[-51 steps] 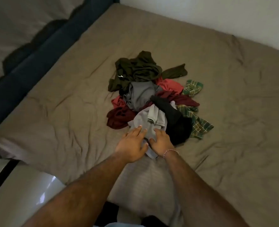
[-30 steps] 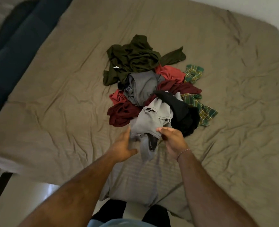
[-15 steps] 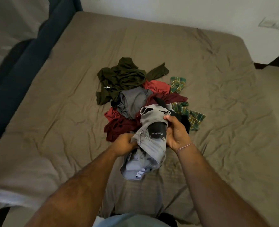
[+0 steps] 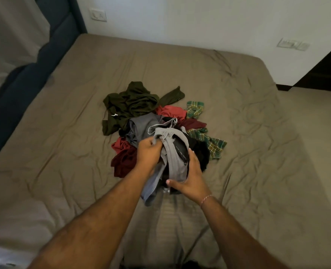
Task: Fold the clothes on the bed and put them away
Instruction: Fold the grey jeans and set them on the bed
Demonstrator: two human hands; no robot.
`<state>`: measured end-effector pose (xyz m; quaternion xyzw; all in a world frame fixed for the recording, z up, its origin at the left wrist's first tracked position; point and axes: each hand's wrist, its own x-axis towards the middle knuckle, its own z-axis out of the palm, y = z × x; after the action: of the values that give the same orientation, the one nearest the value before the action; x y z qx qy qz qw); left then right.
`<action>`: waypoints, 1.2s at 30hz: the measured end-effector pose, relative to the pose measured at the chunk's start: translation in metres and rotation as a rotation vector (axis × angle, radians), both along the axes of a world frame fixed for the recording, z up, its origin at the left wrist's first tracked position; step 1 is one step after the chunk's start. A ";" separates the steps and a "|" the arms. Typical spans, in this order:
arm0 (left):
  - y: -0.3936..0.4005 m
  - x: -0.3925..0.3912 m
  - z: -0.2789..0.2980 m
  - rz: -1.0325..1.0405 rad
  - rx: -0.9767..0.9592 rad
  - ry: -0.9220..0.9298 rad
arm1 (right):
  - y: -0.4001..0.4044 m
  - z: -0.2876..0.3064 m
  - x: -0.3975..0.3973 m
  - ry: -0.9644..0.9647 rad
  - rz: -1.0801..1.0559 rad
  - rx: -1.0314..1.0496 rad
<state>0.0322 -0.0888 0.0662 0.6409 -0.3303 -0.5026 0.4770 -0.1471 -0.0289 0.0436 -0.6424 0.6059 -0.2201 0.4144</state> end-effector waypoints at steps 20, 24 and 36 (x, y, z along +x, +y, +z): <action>0.070 -0.047 0.025 -0.353 0.331 -1.299 | -0.048 0.105 -0.110 -0.164 -0.177 -0.059; 0.037 -0.011 0.107 -0.175 0.282 -1.316 | -0.081 0.171 -0.137 0.060 -0.012 -0.219; 0.014 0.028 0.414 0.633 -0.224 -1.017 | -0.148 0.301 -0.168 0.765 0.021 -0.520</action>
<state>0.0604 -0.0745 0.4804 0.8135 -0.3610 0.0708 0.4504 -0.3148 -0.1772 0.3446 -0.7663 0.6332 -0.1077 -0.0118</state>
